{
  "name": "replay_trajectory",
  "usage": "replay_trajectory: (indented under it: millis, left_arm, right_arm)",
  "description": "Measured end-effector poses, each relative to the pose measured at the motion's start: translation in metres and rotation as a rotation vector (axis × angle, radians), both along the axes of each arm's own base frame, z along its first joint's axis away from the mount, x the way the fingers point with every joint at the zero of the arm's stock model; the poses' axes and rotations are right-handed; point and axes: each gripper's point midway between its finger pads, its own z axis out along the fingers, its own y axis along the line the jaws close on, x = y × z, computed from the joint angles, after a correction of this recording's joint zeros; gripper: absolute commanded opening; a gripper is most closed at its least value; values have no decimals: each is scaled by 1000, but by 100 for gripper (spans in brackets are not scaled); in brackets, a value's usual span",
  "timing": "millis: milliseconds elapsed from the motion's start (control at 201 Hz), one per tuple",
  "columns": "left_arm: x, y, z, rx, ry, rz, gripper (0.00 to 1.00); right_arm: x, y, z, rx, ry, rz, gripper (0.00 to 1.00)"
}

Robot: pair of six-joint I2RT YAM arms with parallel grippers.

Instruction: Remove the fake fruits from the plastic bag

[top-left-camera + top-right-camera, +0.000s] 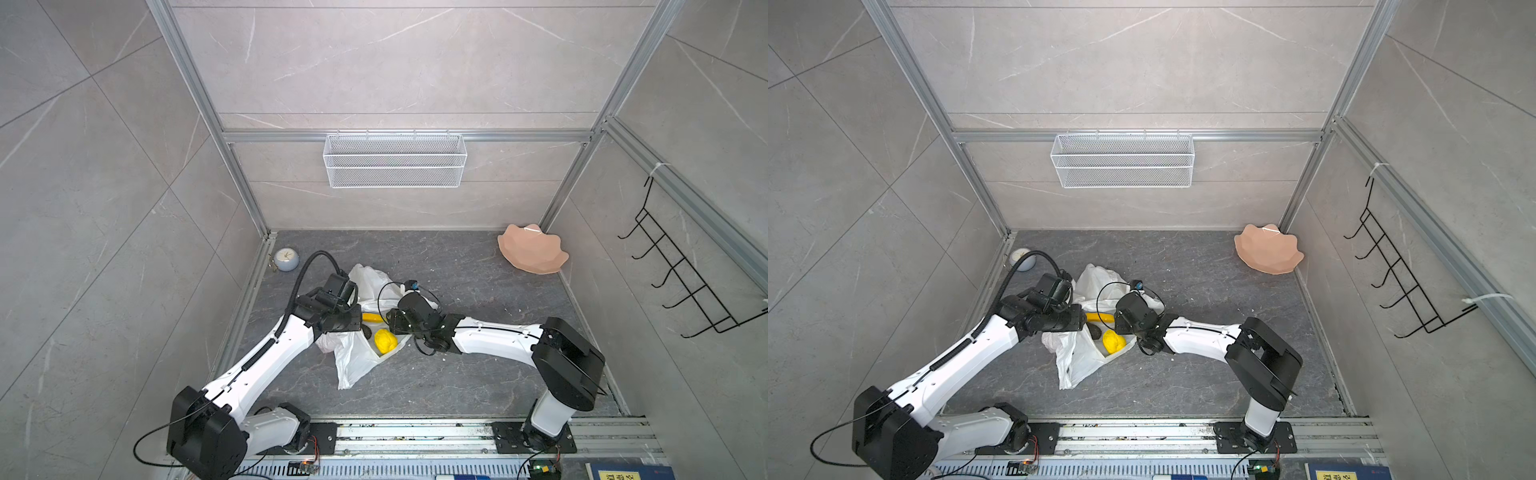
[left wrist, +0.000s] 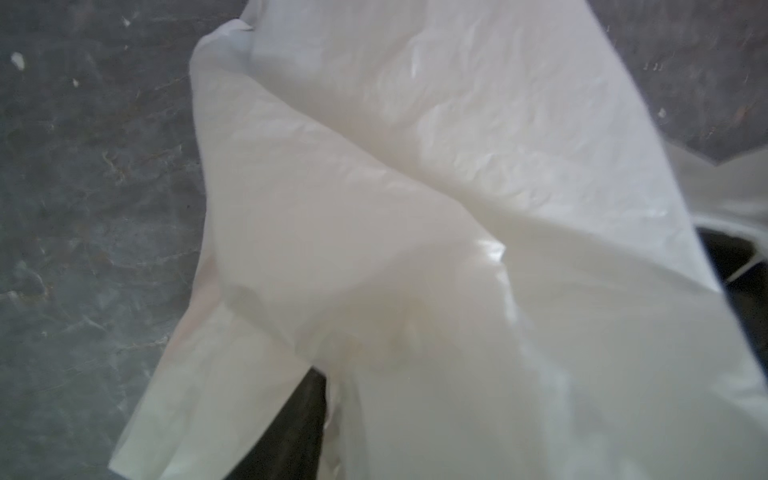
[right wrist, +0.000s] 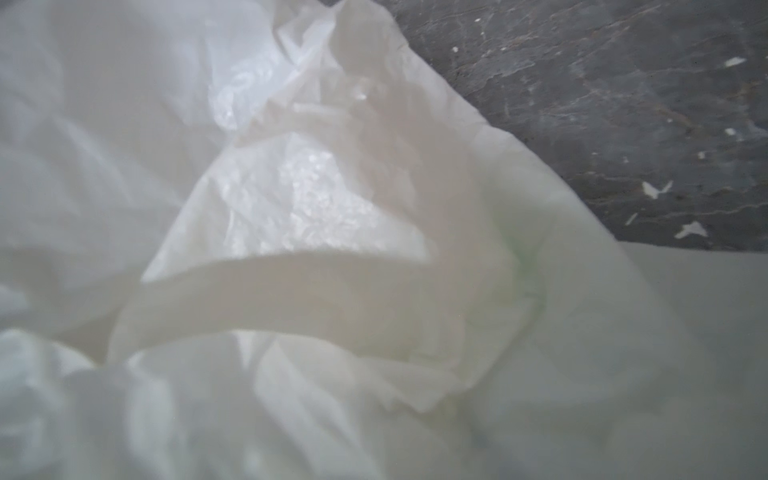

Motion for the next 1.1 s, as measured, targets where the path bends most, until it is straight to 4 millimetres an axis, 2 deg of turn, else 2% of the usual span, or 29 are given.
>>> replay_trajectory:
  millis: [85, 174, 314, 383, 558, 757, 787, 976, 1095]
  left_arm:
    - [0, 5, -1, -1, -6, 47, 74]
    - [-6, 13, -17, 15, 29, 97, 84]
    - [-18, 22, -39, 31, 87, 154, 90]
    - [-19, 26, -46, 32, 103, 184, 89]
    - [-25, 48, -61, 73, 114, 305, 73]
    - [-51, 84, -53, 44, 4, 460, 66]
    - [-54, 87, -53, 38, -3, 474, 68]
    - [-64, 100, -62, 60, 19, 538, 98]
    - [-60, 108, -63, 47, 23, 574, 100]
  right_arm:
    - [-4, 11, 4, 14, -3, 27, 51]
    - [-3, 24, 11, 30, -12, 53, 50]
    - [3, 43, 19, 53, -25, 80, 50]
    - [3, 49, 21, 57, -31, 93, 49]
    - [-10, 62, 20, 56, -31, 132, 49]
    - [-16, 61, 14, 40, -24, 136, 48]
    - [-16, 61, 14, 41, -25, 137, 48]
    - [-22, 66, 7, 30, -16, 152, 48]
    - [-27, 68, 3, 27, -10, 159, 48]
